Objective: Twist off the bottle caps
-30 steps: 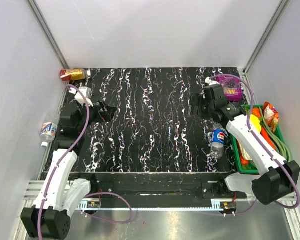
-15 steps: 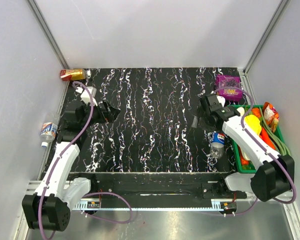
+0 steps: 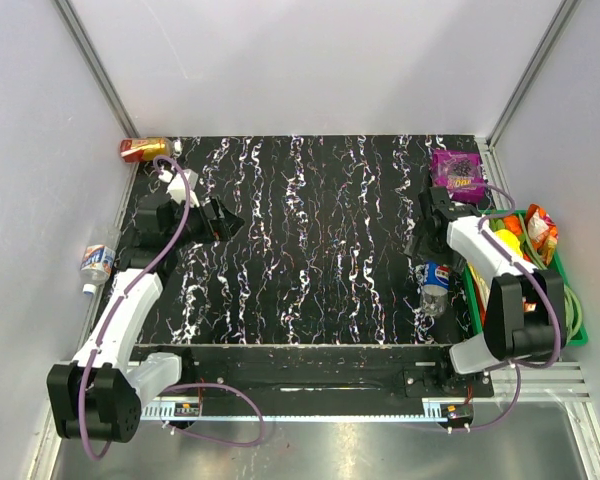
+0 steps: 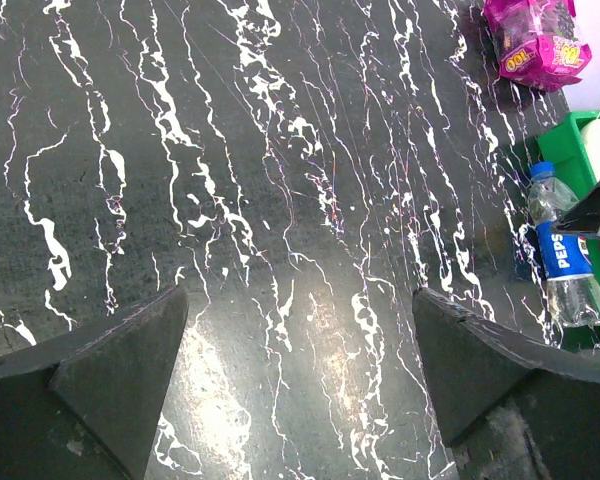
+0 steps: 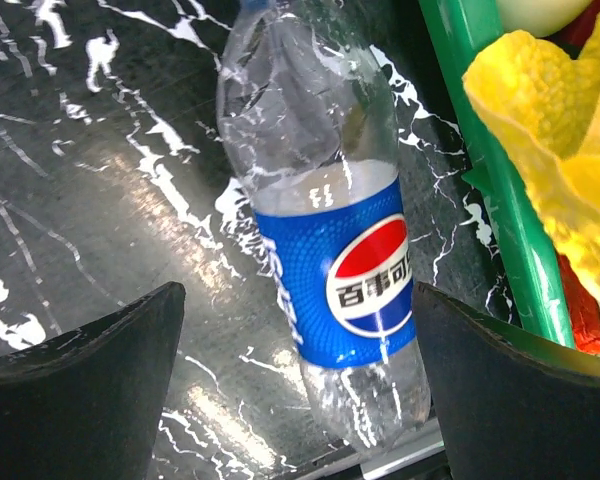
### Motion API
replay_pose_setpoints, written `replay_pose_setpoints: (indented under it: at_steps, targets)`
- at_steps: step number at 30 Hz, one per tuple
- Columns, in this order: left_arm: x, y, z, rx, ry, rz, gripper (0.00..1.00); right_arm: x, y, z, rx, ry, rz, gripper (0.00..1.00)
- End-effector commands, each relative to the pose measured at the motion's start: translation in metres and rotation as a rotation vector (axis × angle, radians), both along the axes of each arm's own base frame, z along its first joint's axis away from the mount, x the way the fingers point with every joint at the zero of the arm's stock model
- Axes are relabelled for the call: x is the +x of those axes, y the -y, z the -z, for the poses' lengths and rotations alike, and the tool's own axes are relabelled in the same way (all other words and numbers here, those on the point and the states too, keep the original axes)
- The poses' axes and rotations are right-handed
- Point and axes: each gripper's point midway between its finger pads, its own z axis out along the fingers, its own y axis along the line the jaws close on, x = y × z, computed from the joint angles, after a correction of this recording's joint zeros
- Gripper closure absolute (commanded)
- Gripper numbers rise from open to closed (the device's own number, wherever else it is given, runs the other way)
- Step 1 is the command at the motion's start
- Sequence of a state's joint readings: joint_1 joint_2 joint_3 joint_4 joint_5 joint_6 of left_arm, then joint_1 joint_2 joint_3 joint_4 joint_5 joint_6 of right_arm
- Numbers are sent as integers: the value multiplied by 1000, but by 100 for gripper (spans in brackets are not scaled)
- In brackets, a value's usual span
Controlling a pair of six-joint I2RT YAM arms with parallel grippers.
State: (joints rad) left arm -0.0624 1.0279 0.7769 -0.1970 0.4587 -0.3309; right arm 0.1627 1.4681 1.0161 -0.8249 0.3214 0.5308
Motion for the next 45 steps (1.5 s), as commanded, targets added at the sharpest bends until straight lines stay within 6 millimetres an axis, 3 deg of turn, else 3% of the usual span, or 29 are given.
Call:
replay_pose_setpoints:
  at_steps: [1, 8, 9, 11, 14, 22, 27, 30, 35, 38, 43, 45]
  targets:
    - [5, 2, -20, -21, 40, 10, 1, 8, 2, 17, 34, -16, -14, 2]
    - [5, 2, -17, -9, 25, 18, 1, 9, 2, 39, 116, -51, -9, 6]
    - [5, 3, -18, -9, 27, 25, 1, 11, -1, 41, 134, -50, -17, 10]
    - [5, 4, -19, -12, 32, 37, 1, 14, -8, 46, 173, -51, -36, 26]
    - [7, 4, -21, -11, 33, 34, 1, 20, -18, 53, 220, -68, -63, 31]
    - [9, 9, -33, -40, 39, 50, 1, 46, -46, 39, 357, -5, -141, 46]
    - [7, 13, -40, -76, 40, 63, 1, 65, -63, 3, 427, 97, -217, 46]
    - [4, 16, -47, -96, 48, 76, 1, 74, -76, -21, 456, 160, -272, 40]
    - [-10, 29, -73, -152, 83, 152, 1, 84, -107, -68, 488, 269, -368, 34]
    - [-19, 34, -94, -184, 115, 187, 1, 90, -138, -101, 533, 367, -446, 27]
    - [-32, 36, -126, -190, 176, 216, 1, 92, -195, -151, 629, 495, -580, 25]
    - [-39, 39, -137, -192, 203, 251, 1, 93, -216, -181, 680, 562, -638, 25]
